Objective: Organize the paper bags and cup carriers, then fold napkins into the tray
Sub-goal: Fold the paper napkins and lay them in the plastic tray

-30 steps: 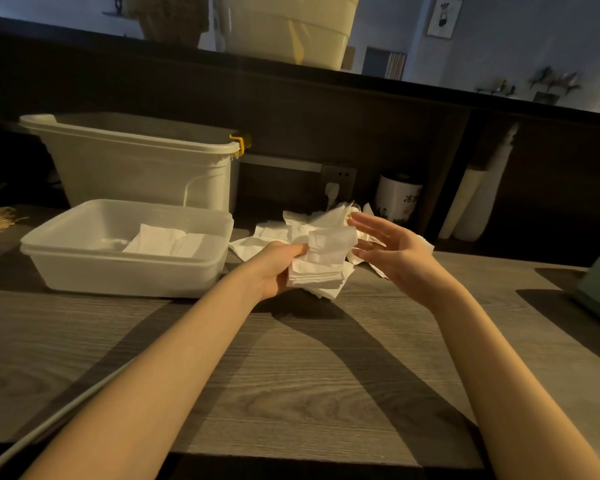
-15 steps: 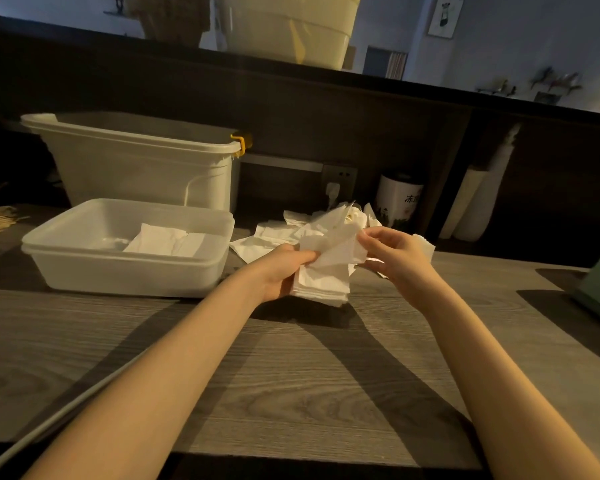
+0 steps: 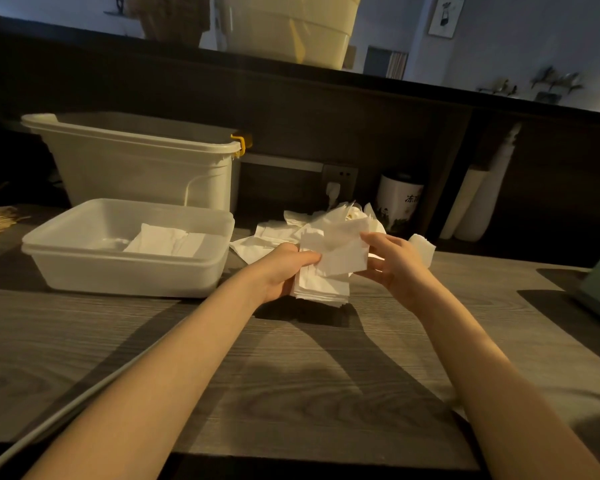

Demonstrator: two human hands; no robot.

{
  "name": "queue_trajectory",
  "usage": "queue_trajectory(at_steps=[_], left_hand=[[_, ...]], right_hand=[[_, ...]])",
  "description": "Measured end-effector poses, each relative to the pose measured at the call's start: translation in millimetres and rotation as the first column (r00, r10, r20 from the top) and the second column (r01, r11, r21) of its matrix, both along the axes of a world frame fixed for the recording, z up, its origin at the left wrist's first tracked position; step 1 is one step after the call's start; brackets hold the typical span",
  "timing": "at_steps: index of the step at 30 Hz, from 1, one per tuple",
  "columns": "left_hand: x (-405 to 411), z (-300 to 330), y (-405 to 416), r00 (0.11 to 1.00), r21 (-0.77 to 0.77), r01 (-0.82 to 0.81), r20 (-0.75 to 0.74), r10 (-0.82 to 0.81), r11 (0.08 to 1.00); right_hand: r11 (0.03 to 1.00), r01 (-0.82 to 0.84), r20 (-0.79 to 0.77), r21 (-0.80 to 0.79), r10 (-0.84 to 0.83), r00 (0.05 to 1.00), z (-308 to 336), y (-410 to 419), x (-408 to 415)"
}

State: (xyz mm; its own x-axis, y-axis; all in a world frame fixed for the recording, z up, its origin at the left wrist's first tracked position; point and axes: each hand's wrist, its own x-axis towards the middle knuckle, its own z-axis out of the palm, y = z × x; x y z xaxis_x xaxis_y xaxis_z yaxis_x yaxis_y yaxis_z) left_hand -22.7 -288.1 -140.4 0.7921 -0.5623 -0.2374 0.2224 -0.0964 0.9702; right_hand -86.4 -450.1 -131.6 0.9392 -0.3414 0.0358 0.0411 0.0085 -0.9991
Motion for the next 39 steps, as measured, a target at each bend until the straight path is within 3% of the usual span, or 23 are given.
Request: queue_trajectory(at_steps=[2, 7, 14, 18, 24, 29, 31, 34, 37, 39], left_hand=[[-0.1, -0.1, -0.8, 1.0, 0.0, 0.003, 0.01, -0.003, 1.0], [-2.0, 0.9, -2.6, 1.0, -0.013, 0.009, 0.004, -0.009, 1.0], [-2.0, 0.4, -5.5, 0.992, -0.172, 0.01, -0.125, -0.032, 0.985], [-3.1, 0.3, -7.1, 0.994, -0.151, 0.076, -0.063, -0.087, 0.986], [-2.6, -5.0, -8.5, 0.991, 0.018, 0.04, 0.126, -0.042, 0.999], [1.3, -2.2, -5.8, 0.988, -0.009, -0.046, 0.144, 0.047, 0.999], [4.8, 0.3, -1.8, 0.966, -0.01, -0.14, 0.218, 0.139, 0.99], [14.1, 1.7, 4.9, 0.908, -0.021, -0.275, 0.323, 0.266, 0.961], [19.8, 1.2, 10.4, 0.881, -0.089, -0.338, 0.321, 0.348, 0.937], [21.7, 0.3, 12.4, 0.87, -0.114, -0.361, 0.317, 0.378, 0.926]], right_hand=[[0.998, 0.005, -0.018, 0.064, -0.004, 1.0, 0.7, -1.3, 0.9], [0.995, 0.095, 0.01, 0.008, -0.095, 0.995, -0.1, -2.3, -0.3], [0.964, 0.152, 0.059, -0.218, -0.143, 0.988, -6.6, 12.0, 5.0], [0.933, 0.201, 0.109, -0.299, -0.176, 0.978, -13.6, 20.5, 7.1], [0.896, 0.254, 0.165, -0.363, -0.207, 0.964, -19.5, 24.7, 7.7], [0.873, 0.282, 0.232, -0.397, -0.202, 0.952, -18.4, 21.2, 11.4], [0.823, 0.298, 0.26, -0.483, -0.19, 0.947, -19.5, 15.0, 12.4], [0.667, 0.24, 0.211, -0.705, -0.125, 0.969, -23.7, 3.4, 12.4], [0.475, 0.044, 0.04, -0.879, -0.019, 0.999, -29.6, -1.6, 12.5], [0.417, -0.098, -0.093, -0.904, 0.031, 0.995, -33.6, -0.2, 12.4]])
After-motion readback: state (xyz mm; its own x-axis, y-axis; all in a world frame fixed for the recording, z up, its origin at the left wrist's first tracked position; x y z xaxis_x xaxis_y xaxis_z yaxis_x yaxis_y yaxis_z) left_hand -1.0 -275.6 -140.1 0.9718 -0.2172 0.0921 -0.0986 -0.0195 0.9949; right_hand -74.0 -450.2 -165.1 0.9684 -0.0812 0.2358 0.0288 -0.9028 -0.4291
